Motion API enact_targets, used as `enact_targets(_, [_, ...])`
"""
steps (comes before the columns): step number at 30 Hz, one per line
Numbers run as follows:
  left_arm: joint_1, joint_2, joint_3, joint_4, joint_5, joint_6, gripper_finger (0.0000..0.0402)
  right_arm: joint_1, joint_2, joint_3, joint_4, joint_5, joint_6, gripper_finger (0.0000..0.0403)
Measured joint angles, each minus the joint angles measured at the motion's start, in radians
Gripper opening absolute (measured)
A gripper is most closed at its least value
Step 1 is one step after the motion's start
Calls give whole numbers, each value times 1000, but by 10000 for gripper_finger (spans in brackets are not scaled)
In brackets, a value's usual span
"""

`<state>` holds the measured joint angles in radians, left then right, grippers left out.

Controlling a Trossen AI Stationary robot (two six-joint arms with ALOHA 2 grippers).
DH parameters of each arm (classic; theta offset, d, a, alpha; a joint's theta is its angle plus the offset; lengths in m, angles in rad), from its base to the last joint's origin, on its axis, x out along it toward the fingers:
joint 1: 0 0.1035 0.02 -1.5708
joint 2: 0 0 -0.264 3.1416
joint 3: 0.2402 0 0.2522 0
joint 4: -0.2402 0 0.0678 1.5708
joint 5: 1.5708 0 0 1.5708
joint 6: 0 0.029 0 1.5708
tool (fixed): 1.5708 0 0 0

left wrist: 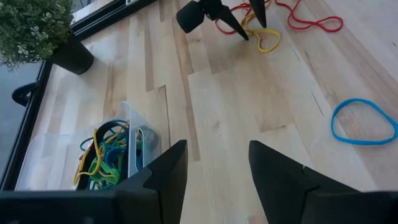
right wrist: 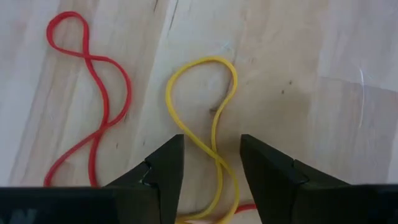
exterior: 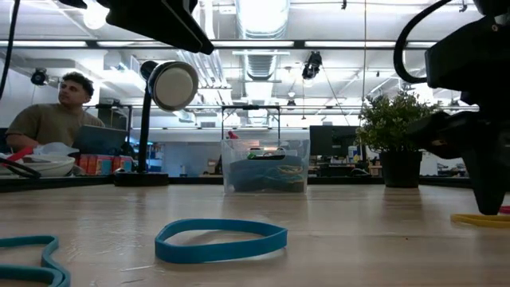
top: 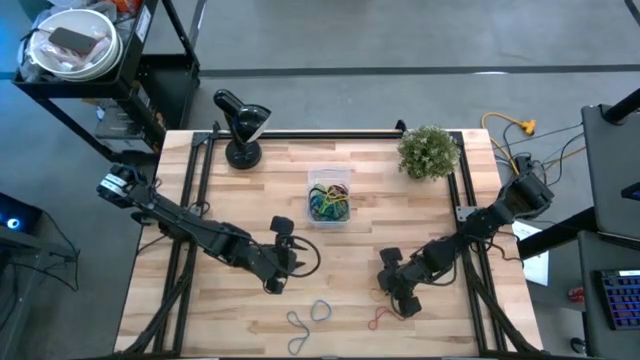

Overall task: Pick and place rubber bands into bin
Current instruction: Put yellow rubberband into the transparent bin

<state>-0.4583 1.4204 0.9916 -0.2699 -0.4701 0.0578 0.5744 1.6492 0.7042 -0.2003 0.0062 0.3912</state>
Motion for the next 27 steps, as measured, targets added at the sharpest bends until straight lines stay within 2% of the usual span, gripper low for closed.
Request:
enact_targets(7, [0,0,-1,0,0,0,156,5,4,19,-58,5,2,132])
enact_targets(17, [0,0,-6,-1,0,0,156,11,4,19,-101,6,21,75])
enact_targets(23, [0,0,-11,-1,0,0,156,14,4,18,-105,1,20,17])
enact_targets(27, [0,0,-12,-1,0,0,156,19,-10,44,-126,30,-15,9])
